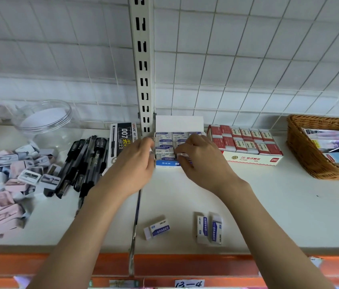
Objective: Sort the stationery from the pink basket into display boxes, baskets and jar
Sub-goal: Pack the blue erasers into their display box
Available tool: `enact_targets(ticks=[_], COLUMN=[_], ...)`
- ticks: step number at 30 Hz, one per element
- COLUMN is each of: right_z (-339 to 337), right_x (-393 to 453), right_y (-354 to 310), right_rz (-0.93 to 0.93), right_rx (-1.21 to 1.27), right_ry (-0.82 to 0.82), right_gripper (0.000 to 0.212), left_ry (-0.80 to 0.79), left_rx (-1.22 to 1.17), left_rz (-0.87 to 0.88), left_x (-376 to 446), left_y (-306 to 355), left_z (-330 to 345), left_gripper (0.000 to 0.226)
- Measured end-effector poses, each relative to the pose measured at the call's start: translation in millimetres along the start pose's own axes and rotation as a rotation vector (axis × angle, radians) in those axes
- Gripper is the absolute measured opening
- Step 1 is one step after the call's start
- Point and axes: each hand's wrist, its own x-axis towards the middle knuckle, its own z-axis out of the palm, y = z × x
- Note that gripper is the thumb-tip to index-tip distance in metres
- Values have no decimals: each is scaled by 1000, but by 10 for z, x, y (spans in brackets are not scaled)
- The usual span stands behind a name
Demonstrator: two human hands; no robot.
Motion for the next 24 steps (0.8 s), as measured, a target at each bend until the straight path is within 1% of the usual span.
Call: enact_targets(ticks=[2,4,9,17,21,24], right_z=[27,35,7,-53,-82,-64], right_x=[78,140,222,266,313,347], right_y=[-62,-104,-187,-177,-170,-159], right_rz=[-21,-23,11,88,104,113], right_rx=[-33,-80,-165,-100,-85,-118], right_ry=[-17,-69,-158,-332,-371,-389], right_gripper=[29,29,35,36,30,30], left_ry=[-9,-9,75,57,54,65], left_rx=[24,51,52,42,42,25], left_rz=[-25,-57,-131,-156,-162,-158], left_x=[-59,-134,-294,-393,-368,-357], left_y=[-22,-47,-96,-118,-114,-120], left_z=[12,9,-33,-23,-34,-36], left_gripper=[27,23,15,22,21,20])
